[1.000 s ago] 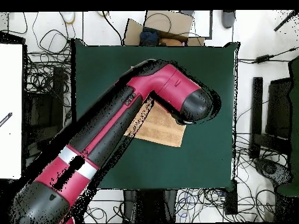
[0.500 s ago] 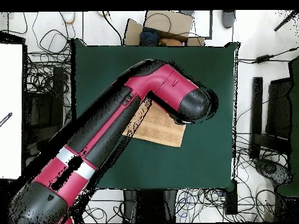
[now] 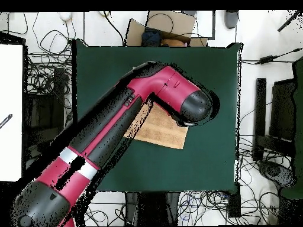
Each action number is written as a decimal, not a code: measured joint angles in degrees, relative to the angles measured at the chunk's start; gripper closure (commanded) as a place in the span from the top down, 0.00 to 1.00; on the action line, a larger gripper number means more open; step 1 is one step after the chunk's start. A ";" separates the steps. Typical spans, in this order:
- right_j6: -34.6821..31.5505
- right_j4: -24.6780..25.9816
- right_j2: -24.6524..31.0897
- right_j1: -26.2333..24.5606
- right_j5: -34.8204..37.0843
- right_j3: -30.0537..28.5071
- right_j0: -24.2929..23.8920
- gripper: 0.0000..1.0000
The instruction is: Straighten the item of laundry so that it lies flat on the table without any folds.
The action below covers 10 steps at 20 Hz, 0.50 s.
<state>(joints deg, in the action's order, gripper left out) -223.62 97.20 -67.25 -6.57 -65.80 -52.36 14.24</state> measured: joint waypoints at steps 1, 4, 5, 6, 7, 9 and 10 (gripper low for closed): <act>0.00 0.00 -0.01 -0.09 0.00 0.00 0.01 1.00; 0.00 -0.02 -0.01 -0.25 0.00 0.00 0.01 1.00; 0.00 -0.03 -0.01 -0.27 0.00 0.00 0.01 1.00; 0.00 -0.04 -0.01 -0.29 0.00 0.00 0.01 1.00; 0.00 -0.04 -0.01 -0.30 0.00 0.00 0.01 1.00; 0.00 -0.04 -0.01 -0.30 0.00 0.00 0.01 1.00; 0.00 -0.04 -0.01 -0.30 0.00 0.00 0.01 1.00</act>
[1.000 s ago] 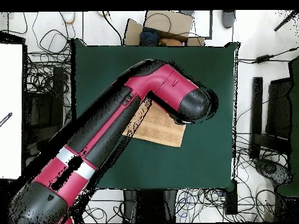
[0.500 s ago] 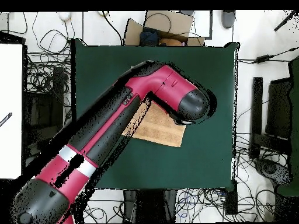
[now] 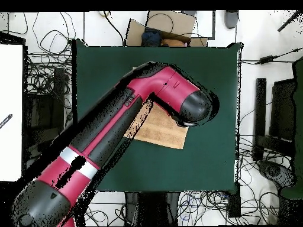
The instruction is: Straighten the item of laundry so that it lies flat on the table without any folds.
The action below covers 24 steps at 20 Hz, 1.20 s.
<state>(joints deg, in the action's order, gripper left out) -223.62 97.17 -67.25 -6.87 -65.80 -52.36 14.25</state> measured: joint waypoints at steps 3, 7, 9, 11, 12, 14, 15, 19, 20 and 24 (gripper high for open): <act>0.00 0.00 0.00 -0.04 0.00 0.00 0.00 1.00; 0.00 0.00 0.00 -0.08 0.01 -0.01 0.01 1.00; 0.00 0.00 0.00 -0.07 0.21 -0.08 0.07 1.00; 0.00 -0.15 0.00 -0.06 0.89 -0.44 0.26 1.00; 0.00 -0.30 0.01 -0.05 1.40 -0.71 0.40 1.00; 0.00 -1.18 0.02 0.02 3.14 -1.63 0.80 1.00; 0.00 -1.71 0.03 0.06 4.00 -2.07 0.96 1.00; 0.00 -4.93 0.17 0.31 9.45 -4.64 1.67 1.00; 0.00 -5.34 0.19 0.34 10.20 -4.98 1.76 1.00; 0.00 -7.42 0.20 0.42 14.87 -7.60 3.10 1.00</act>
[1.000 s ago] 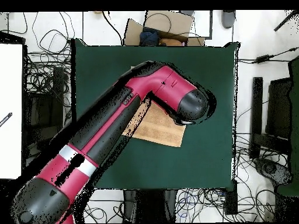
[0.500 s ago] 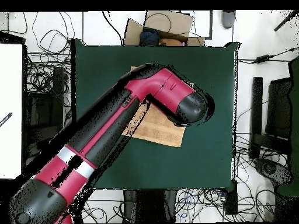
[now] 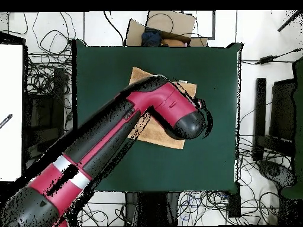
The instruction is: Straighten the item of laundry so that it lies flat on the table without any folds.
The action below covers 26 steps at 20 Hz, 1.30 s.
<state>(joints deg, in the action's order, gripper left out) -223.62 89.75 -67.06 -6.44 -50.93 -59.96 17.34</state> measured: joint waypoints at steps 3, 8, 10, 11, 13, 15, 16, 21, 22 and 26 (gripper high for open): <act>0.00 -0.30 0.00 0.01 1.38 -1.21 1.11 1.00; 0.00 -0.30 0.01 -0.17 1.48 -2.47 3.07 1.00; 0.00 -0.30 0.00 -0.38 1.48 -2.50 3.51 1.00; 0.00 -0.30 0.00 -0.49 1.48 -2.51 3.62 1.00; 0.00 -0.30 0.01 -1.00 1.48 -2.51 3.86 1.00; 0.00 -0.30 0.02 -1.27 1.49 -2.50 3.86 1.00; 0.00 -0.30 0.04 -1.37 1.49 -2.51 3.86 1.00; -0.38 -0.27 0.26 -2.12 -0.69 -2.51 3.86 1.00; -0.45 -0.27 0.28 -2.22 -1.03 -2.50 3.86 1.00; -0.72 -0.28 0.76 -3.24 -4.10 -2.50 3.92 1.00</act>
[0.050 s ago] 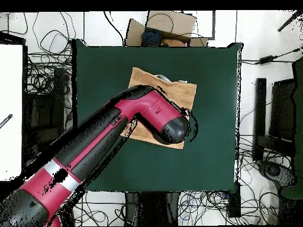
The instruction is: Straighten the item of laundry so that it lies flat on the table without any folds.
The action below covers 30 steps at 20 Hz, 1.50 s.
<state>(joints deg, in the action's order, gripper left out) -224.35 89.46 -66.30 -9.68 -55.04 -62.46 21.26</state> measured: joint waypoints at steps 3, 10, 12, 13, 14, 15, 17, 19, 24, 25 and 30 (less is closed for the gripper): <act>0.00 0.00 0.10 -0.91 -1.19 0.00 0.09 1.00; -0.11 -0.04 0.66 -3.34 -1.74 0.02 0.64 1.00; -0.11 -0.04 0.86 -3.65 -1.74 0.03 0.71 1.00; -0.11 -0.04 0.96 -3.80 -1.74 0.03 0.75 1.00; -0.11 -0.03 1.01 -3.85 -1.74 0.02 0.75 1.00; -0.11 -0.02 1.06 -3.90 -1.74 0.02 0.75 1.00; -0.11 -0.02 1.37 -4.05 -1.73 0.02 0.76 1.00; -0.11 -0.65 1.99 -4.06 -1.73 0.02 0.75 1.00; -0.11 -3.16 2.68 -4.61 -1.73 0.03 0.75 1.00; -0.11 -3.64 2.84 -4.79 -1.73 0.03 0.76 1.00; -0.11 -5.02 3.85 -5.47 -1.73 0.03 0.75 1.00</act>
<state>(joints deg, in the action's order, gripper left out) -224.45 84.44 -62.44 -15.16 -56.76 -62.43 22.01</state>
